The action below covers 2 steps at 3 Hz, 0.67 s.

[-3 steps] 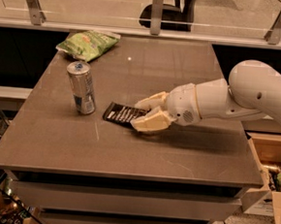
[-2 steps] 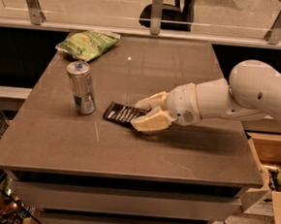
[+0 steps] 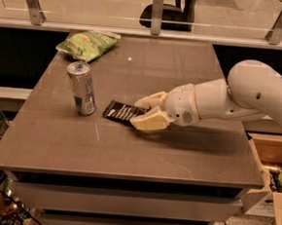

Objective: Move rxbar chocolate near redbull can

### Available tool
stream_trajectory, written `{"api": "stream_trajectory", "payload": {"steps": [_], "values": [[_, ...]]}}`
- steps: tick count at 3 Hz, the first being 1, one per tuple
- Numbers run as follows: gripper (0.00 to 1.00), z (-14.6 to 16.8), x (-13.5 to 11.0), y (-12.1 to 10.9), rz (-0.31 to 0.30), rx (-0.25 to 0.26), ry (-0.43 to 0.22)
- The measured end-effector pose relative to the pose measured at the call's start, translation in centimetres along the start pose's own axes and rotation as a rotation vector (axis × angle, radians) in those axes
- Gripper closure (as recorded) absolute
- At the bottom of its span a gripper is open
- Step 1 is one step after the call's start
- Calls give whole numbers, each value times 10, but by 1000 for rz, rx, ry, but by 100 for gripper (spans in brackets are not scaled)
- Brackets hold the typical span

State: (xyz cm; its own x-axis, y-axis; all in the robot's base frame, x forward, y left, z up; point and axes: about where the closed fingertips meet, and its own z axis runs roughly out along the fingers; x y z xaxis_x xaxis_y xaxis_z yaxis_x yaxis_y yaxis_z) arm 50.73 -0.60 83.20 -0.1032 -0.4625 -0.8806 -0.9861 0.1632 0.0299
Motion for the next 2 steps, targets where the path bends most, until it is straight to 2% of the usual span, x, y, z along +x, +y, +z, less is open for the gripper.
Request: {"api": "stream_trajectory", "payload": {"steps": [1, 2], "values": [[13, 2, -1, 1, -2, -3, 0], [0, 3, -2, 2, -4, -7, 1]]}}
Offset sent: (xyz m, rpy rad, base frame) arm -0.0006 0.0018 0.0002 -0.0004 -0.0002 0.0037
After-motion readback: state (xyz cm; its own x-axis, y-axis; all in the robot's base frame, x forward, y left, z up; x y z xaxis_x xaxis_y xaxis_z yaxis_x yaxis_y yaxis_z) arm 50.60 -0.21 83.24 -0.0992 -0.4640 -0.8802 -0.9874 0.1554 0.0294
